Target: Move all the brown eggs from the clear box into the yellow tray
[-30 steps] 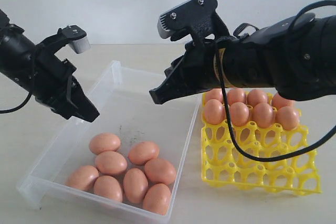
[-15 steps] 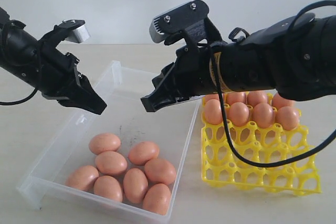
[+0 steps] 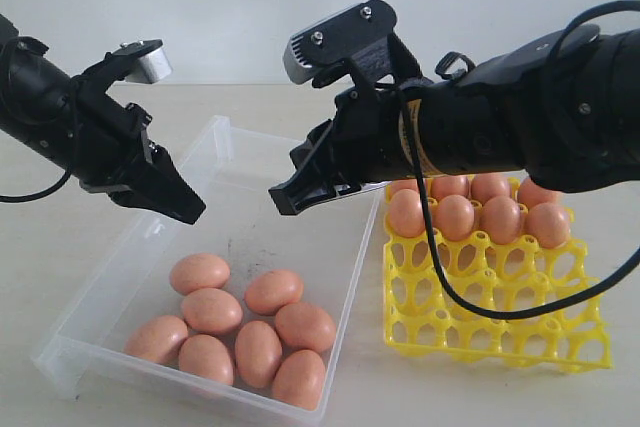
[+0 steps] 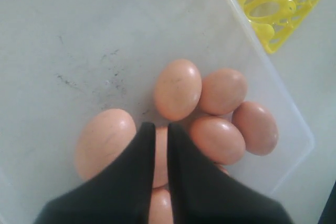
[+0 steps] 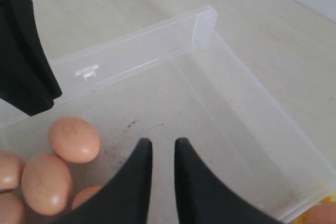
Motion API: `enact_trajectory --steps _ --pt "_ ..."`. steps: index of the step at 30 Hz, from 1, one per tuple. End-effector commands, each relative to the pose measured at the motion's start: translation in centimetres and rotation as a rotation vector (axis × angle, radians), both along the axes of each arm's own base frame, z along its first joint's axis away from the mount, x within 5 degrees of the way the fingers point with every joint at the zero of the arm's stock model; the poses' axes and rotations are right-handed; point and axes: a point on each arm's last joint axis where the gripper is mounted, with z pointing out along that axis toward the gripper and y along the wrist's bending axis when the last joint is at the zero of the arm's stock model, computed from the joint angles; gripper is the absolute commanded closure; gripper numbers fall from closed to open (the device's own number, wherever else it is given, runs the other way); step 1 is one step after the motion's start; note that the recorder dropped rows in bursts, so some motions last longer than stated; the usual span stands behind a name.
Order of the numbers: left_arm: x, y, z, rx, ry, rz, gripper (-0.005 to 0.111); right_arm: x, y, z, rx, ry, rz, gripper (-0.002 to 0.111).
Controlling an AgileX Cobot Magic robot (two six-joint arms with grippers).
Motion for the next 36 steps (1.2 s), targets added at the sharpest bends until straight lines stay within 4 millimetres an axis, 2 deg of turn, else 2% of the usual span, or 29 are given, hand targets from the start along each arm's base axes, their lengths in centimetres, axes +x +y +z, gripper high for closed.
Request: enact_trajectory --steps 1,6,10,16,20,23,26,30,34,36 --pt "-0.3 -0.2 0.2 -0.015 0.014 0.003 0.098 0.0 -0.1 0.0 -0.006 -0.008 0.001 0.096" --pt "-0.3 0.6 -0.3 0.082 0.002 -0.023 0.103 0.1 -0.2 0.0 -0.014 -0.018 -0.003 0.096" --pt "0.3 1.6 -0.7 0.204 -0.041 0.039 0.103 0.3 -0.4 0.1 -0.026 -0.033 -0.027 0.096" --pt "1.8 3.1 -0.9 0.36 -0.18 0.145 0.103 0.4 -0.5 0.1 -0.031 -0.04 -0.039 0.096" --pt "2.4 3.3 -0.8 0.442 -0.293 0.089 0.103 0.7 -0.8 0.1 -0.056 -0.07 -0.066 0.096" --pt "2.2 2.2 -0.8 0.529 -0.369 -0.046 0.103 0.9 -1.0 0.2 -0.07 -0.088 -0.102 0.096" --pt "1.6 0.1 -0.8 0.592 -0.433 -0.198 0.103 1.1 -1.2 0.2 -0.086 -0.106 -0.116 0.096" --pt "0.5 -2.6 -0.8 0.589 -0.473 -0.333 0.103 1.1 -1.3 0.2 -0.102 -0.121 -0.113 0.096" --pt "0.0 -3.4 -0.9 0.547 -0.439 -0.328 0.103 1.3 -1.4 0.2 -0.109 -0.129 -0.133 0.096" --pt "-0.3 -3.6 -1.0 0.522 -0.399 -0.313 0.099 1.3 -1.4 0.2 -0.108 -0.129 -0.136 0.096"
